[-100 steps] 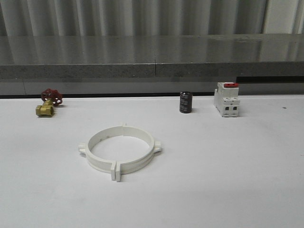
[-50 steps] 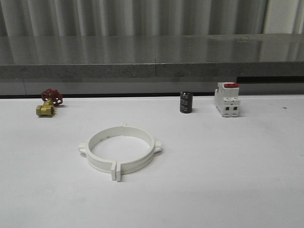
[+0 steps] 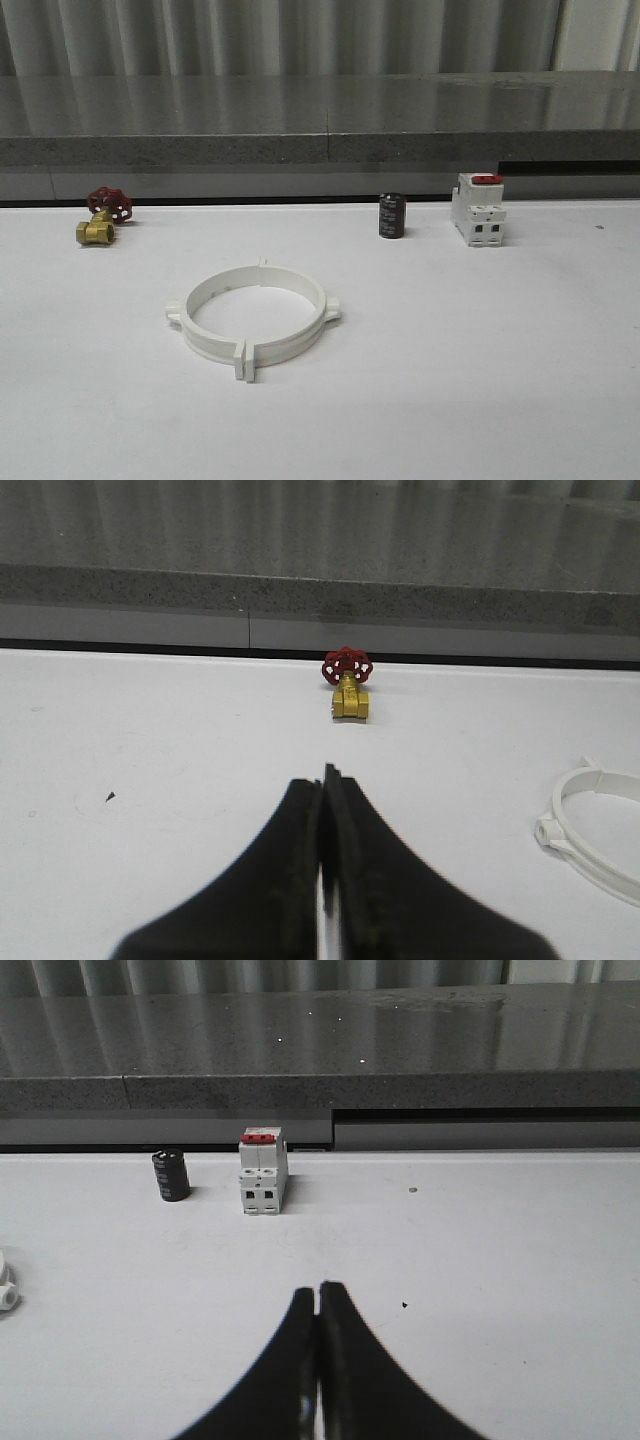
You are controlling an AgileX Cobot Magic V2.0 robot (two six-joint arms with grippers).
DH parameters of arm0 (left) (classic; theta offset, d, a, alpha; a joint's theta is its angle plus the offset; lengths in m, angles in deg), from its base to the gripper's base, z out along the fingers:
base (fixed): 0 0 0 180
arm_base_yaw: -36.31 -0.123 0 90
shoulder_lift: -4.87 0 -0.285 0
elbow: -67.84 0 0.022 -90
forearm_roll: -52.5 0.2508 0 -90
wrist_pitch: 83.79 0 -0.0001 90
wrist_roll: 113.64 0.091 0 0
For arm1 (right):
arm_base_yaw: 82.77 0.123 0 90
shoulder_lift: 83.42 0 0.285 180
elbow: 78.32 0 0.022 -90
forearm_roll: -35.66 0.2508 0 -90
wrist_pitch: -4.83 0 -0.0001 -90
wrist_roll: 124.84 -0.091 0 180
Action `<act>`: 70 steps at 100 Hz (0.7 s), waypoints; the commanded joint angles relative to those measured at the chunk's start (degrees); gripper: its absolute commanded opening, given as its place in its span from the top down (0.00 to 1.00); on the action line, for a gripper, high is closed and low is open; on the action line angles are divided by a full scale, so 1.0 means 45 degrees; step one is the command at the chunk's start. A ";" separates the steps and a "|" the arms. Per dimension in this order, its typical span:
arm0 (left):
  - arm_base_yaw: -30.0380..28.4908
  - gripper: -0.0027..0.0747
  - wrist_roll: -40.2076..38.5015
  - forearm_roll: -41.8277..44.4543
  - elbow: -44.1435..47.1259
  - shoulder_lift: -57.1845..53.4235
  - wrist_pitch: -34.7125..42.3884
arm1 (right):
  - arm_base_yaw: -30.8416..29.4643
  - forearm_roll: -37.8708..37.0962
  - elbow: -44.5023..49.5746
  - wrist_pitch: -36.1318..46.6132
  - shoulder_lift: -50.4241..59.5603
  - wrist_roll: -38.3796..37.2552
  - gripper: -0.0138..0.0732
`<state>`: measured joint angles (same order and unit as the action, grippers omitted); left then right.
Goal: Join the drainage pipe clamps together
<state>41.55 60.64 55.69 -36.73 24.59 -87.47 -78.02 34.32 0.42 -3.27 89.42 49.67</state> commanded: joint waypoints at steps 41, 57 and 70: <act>-0.0702 0.99 -0.0015 0.0189 0.0980 -0.3037 0.0679 | 0.0010 -0.0074 -0.0200 0.1005 0.0235 0.0136 0.92; -0.0702 0.99 -0.0015 0.0189 0.0980 -0.3037 0.0703 | 0.0010 -0.0074 -0.0200 0.1005 0.0235 0.0136 0.92; -0.0702 0.99 -0.0015 0.0189 0.0980 -0.3037 0.0703 | 0.0010 -0.0074 -0.0200 0.1005 0.0235 0.0136 0.92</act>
<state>38.56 60.64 56.49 -34.93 12.38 -88.89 -78.02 34.32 0.42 -3.23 89.42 49.67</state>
